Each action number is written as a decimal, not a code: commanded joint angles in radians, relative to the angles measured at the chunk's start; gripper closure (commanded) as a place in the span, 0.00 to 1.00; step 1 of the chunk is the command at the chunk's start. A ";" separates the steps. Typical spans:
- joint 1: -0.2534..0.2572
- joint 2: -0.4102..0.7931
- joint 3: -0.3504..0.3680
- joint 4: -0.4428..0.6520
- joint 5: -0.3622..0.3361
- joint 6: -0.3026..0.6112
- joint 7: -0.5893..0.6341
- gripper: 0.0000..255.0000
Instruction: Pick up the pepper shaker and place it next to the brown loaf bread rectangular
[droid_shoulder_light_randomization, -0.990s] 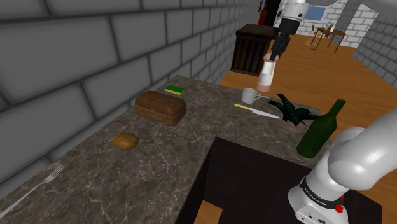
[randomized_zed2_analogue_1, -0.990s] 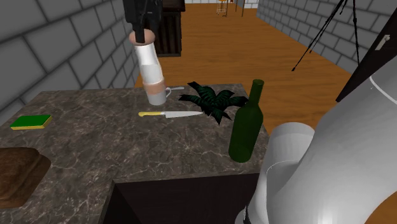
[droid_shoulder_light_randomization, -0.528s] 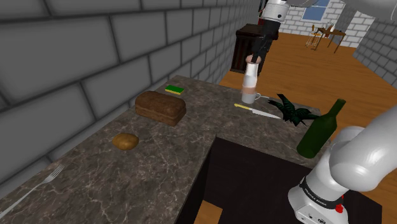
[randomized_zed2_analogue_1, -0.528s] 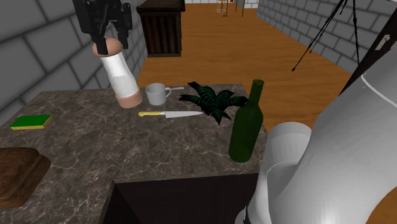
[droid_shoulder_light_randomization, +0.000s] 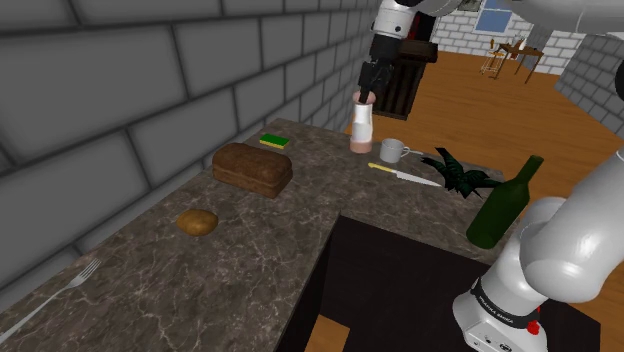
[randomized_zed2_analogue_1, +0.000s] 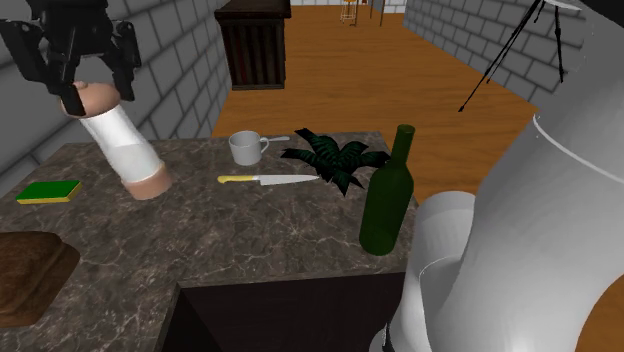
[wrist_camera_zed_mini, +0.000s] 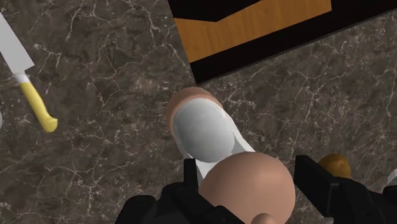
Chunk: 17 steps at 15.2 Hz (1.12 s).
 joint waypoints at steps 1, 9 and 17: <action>0.017 0.027 0.021 0.018 0.010 0.014 0.037 1.00; 0.086 0.199 0.094 0.185 0.043 0.039 0.174 1.00; 0.149 0.437 0.147 0.473 0.060 0.009 0.302 1.00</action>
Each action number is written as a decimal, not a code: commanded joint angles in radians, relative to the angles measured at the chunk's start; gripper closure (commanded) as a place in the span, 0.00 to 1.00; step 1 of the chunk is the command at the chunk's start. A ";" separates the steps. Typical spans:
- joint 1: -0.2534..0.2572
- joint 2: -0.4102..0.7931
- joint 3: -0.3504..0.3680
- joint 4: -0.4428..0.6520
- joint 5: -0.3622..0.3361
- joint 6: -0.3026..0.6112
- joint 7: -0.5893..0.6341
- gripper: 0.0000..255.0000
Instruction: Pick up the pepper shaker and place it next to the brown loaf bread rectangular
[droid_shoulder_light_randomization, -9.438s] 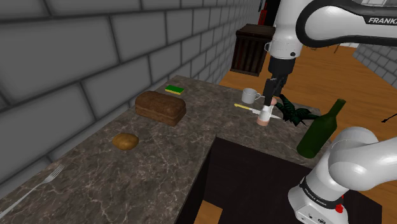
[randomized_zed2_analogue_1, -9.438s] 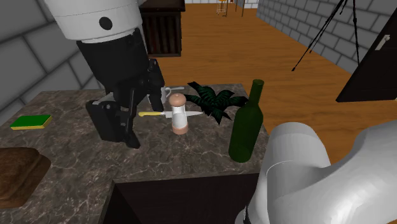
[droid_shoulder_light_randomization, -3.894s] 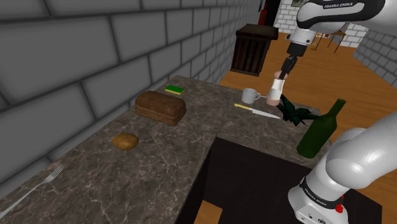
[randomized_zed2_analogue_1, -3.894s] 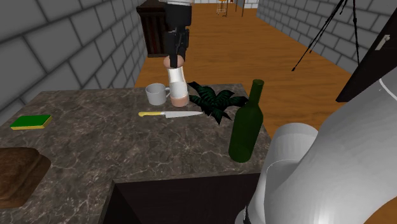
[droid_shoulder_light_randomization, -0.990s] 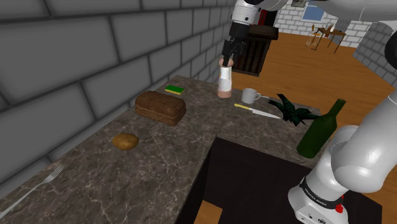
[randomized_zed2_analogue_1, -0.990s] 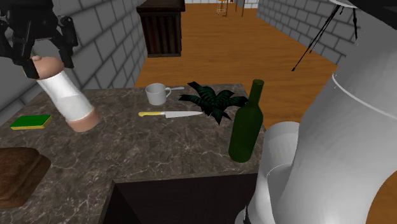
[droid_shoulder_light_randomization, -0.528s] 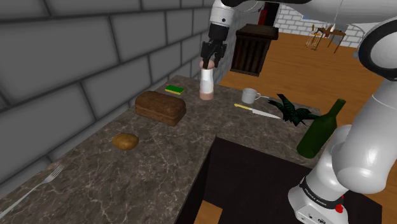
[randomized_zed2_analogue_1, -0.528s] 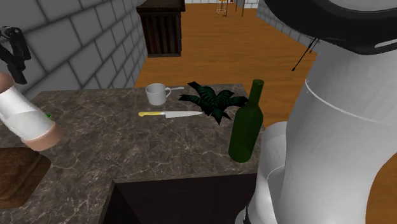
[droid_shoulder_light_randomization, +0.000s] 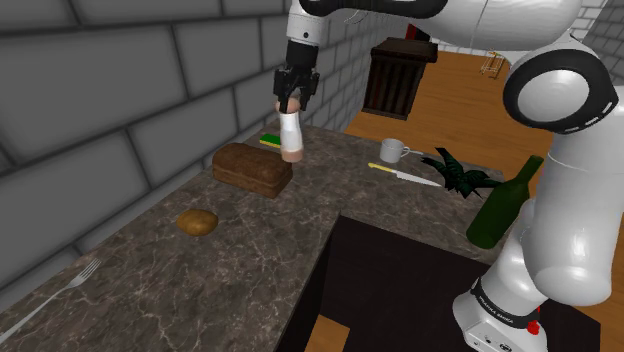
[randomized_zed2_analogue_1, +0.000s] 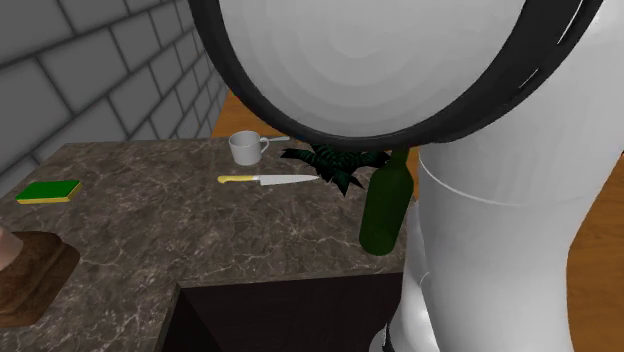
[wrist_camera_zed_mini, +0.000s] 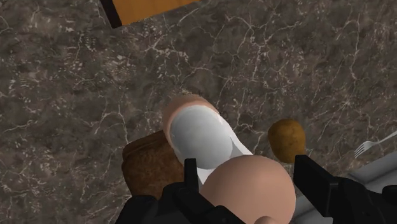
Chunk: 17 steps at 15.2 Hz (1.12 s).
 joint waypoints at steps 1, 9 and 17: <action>0.014 0.068 0.011 0.083 0.003 -0.010 0.030 1.00; 0.052 0.291 0.034 0.366 0.007 -0.057 0.109 1.00; 0.064 0.235 0.032 0.166 0.005 0.085 0.088 1.00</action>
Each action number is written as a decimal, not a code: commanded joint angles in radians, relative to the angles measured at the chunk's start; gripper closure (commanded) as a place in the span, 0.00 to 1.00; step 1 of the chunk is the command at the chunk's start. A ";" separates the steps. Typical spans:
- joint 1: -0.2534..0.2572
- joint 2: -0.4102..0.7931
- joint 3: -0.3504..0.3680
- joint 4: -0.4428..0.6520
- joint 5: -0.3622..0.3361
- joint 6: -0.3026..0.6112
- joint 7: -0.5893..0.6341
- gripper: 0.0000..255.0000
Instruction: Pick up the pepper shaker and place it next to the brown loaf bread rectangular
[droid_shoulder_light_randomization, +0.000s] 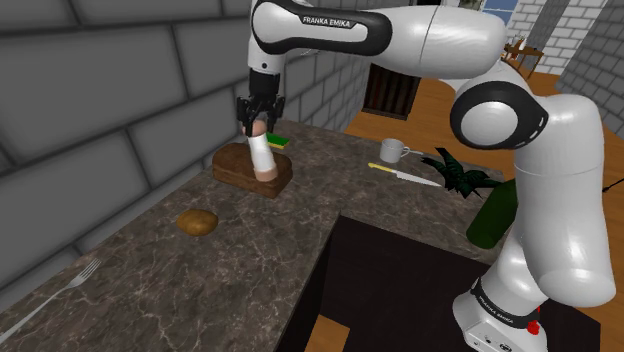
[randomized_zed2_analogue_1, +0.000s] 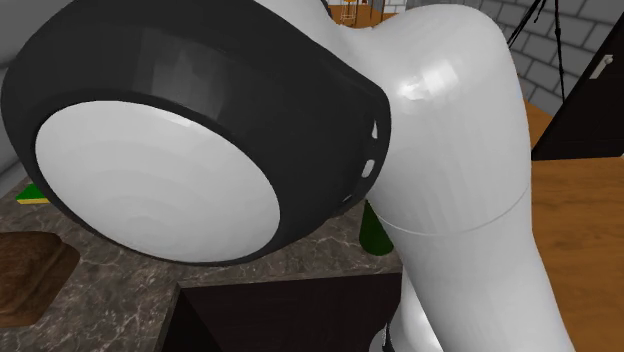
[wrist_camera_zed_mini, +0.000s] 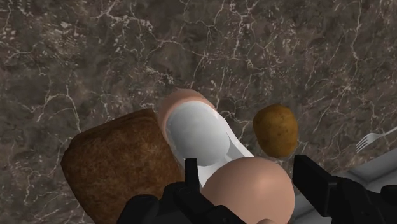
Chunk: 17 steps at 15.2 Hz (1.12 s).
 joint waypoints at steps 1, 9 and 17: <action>0.002 -0.010 0.000 -0.044 0.000 0.034 -0.005 1.00; 0.009 -0.027 0.000 -0.177 0.003 0.150 -0.023 1.00; 0.012 -0.023 0.002 -0.278 0.008 0.253 -0.039 1.00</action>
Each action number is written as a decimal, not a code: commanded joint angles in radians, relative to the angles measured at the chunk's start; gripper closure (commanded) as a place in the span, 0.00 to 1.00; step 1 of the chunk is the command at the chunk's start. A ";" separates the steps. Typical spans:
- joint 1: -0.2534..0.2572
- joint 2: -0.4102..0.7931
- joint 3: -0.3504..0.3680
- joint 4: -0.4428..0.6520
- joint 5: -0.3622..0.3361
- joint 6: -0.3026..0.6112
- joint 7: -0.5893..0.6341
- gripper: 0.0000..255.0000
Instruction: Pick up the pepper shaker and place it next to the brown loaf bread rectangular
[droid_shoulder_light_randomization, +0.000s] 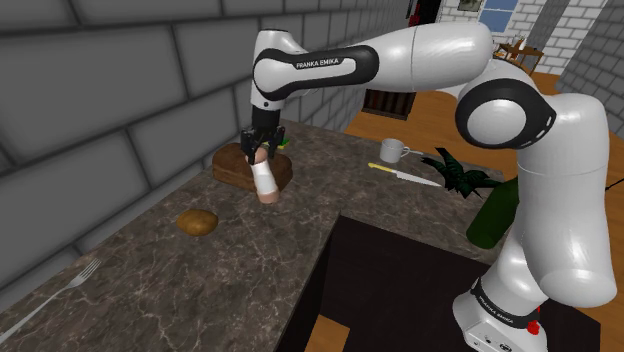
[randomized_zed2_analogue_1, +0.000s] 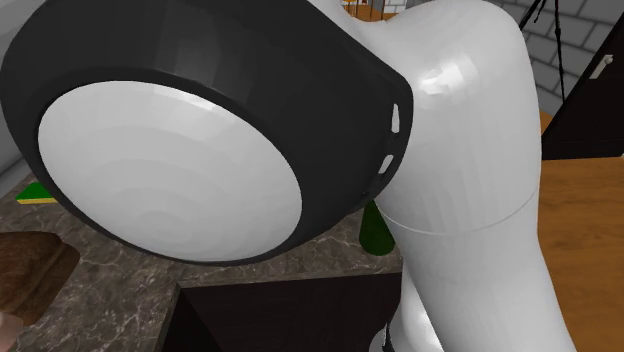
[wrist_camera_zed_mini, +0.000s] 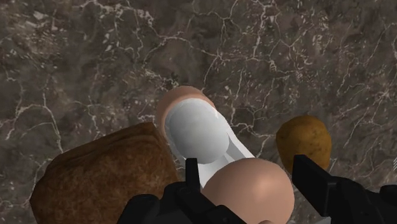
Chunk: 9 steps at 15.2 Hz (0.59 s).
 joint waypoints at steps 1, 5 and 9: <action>0.000 0.001 0.000 -0.023 0.002 0.024 -0.006 1.00; 0.001 0.010 0.001 -0.063 0.006 0.073 -0.014 1.00; 0.001 0.018 0.003 -0.089 0.009 0.106 -0.020 1.00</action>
